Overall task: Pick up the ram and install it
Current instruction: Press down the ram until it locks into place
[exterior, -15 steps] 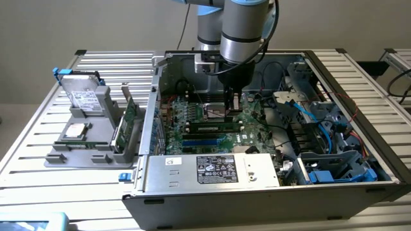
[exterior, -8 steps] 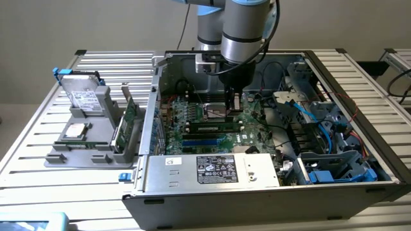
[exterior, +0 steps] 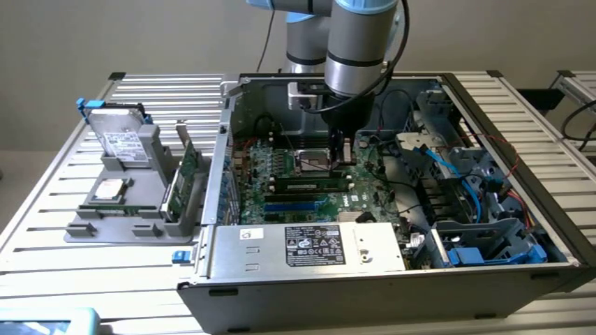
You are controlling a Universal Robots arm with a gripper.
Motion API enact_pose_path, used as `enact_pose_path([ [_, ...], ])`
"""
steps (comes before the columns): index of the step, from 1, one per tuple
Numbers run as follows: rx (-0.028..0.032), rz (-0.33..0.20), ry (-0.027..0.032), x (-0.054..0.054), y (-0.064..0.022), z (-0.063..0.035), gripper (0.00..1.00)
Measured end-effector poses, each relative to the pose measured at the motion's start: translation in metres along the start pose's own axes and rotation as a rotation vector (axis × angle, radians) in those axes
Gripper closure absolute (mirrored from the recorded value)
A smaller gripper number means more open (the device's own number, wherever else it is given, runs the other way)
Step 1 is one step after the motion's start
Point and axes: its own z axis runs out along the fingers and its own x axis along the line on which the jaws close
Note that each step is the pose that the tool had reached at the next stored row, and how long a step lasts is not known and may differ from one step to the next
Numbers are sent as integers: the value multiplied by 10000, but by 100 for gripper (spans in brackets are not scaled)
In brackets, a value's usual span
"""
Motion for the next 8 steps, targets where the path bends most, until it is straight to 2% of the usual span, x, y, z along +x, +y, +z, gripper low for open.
enact_pose_path([
  [2, 46, 3, -1, -6, 0, 9, 89],
  [4, 118, 9, -3, -9, 0, 14, 89],
  [8, 128, 10, -4, -10, 15, 20, 89],
])
